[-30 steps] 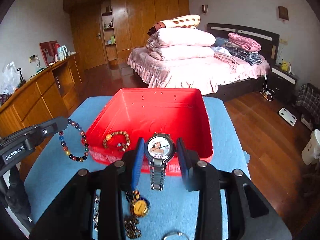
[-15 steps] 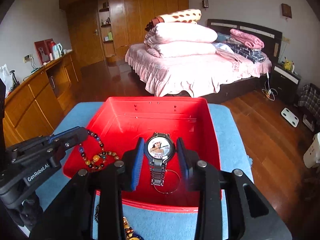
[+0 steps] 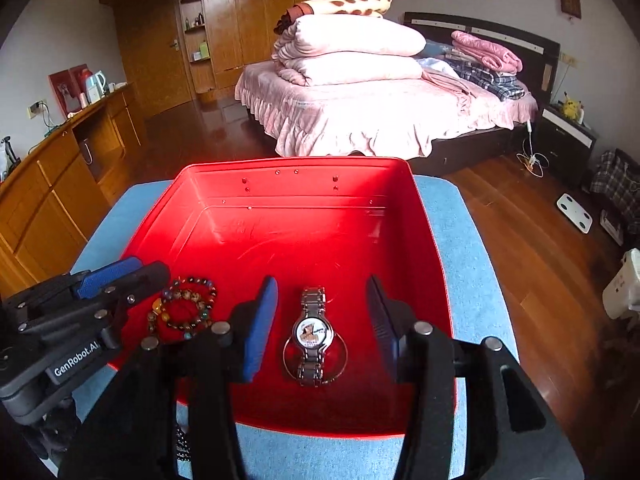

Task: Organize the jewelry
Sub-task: 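Lift both held pieces into the red tin and open both tools to release them, then withdraw both open tools from the tin back over the remaining jewelry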

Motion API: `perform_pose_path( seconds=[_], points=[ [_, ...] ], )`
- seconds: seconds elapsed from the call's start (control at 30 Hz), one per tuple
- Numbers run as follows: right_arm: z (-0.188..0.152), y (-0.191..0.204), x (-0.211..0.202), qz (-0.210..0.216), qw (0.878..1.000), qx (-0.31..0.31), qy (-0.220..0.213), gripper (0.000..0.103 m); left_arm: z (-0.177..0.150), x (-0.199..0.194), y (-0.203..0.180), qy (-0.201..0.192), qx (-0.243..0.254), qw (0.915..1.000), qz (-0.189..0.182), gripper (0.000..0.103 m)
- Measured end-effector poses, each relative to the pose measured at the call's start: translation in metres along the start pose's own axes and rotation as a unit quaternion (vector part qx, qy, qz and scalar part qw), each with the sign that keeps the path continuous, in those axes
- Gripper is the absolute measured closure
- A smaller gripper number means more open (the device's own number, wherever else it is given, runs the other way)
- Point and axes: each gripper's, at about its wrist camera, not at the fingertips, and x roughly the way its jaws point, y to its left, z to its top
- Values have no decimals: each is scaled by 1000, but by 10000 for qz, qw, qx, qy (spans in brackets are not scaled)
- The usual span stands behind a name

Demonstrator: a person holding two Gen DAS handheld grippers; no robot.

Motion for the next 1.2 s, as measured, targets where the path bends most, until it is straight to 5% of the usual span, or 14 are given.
perform_pose_path(
  seconds=[0.63, 1.2],
  points=[
    [-64, -4, -66, 163, 9995, 63, -271, 57, -62, -75, 2, -509, 67, 9984, 238, 64],
    [-145, -14, -101, -110, 9996, 272, 5, 57, -138, -100, -5, -192, 147, 9992, 315, 64]
  ],
)
